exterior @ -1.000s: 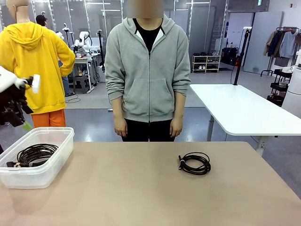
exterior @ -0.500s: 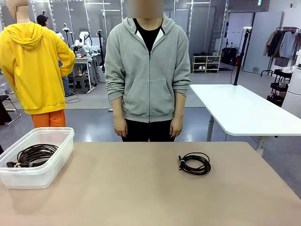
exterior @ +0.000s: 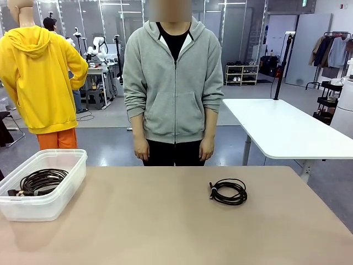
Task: Organize and store the cables.
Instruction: Place the USB Extension Cable into the Organizing box.
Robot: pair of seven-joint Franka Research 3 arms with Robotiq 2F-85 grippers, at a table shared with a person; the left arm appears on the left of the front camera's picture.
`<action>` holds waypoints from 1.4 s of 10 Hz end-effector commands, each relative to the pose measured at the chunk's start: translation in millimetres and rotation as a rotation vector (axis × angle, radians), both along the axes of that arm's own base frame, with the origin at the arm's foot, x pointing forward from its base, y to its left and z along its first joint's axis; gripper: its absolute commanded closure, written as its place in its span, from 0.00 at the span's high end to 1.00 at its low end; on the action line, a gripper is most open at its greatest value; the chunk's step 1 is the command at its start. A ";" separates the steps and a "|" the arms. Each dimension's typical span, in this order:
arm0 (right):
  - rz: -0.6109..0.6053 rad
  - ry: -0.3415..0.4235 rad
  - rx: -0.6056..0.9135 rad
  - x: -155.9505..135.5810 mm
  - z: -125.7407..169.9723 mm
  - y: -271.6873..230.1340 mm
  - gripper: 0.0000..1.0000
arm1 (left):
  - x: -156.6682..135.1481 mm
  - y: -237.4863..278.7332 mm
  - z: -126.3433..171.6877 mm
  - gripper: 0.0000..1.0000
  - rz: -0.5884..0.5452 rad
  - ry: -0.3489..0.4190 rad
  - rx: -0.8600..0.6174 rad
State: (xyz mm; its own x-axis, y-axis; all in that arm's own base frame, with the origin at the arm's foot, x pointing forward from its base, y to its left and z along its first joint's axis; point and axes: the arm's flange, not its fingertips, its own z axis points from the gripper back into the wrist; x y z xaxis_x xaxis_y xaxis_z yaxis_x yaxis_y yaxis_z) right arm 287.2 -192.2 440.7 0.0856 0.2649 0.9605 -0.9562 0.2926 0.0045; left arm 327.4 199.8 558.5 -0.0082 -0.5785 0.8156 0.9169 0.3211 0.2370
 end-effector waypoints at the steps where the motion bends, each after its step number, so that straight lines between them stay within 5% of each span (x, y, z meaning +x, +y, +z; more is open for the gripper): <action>1: 0.004 -0.023 0.008 -0.1 0.7 -0.6 1.00 | 23.7 17.6 -1.2 1.00 -0.016 0.064 -0.025; 2: 0.004 -0.023 0.008 -0.1 0.7 -0.6 1.00 | 0.0 0.0 0.0 1.00 0.000 0.000 0.000; 10: 0.003 -0.006 -0.015 3.3 8.5 13.9 1.00 | 0.0 0.0 0.0 1.00 0.000 0.000 0.000; 14: -0.046 0.195 -0.329 76.1 63.6 130.4 1.00 | 0.0 0.0 0.0 1.00 0.000 0.000 0.000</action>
State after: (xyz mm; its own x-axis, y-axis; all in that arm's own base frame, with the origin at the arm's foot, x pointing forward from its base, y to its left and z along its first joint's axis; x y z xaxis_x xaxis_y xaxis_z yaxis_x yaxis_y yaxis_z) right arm 343.5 -95.9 492.0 0.1897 0.4847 0.8539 -0.9491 0.3134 0.0330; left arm 330.1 201.6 560.1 0.0233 -0.5921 0.8055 0.9171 0.3334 0.2186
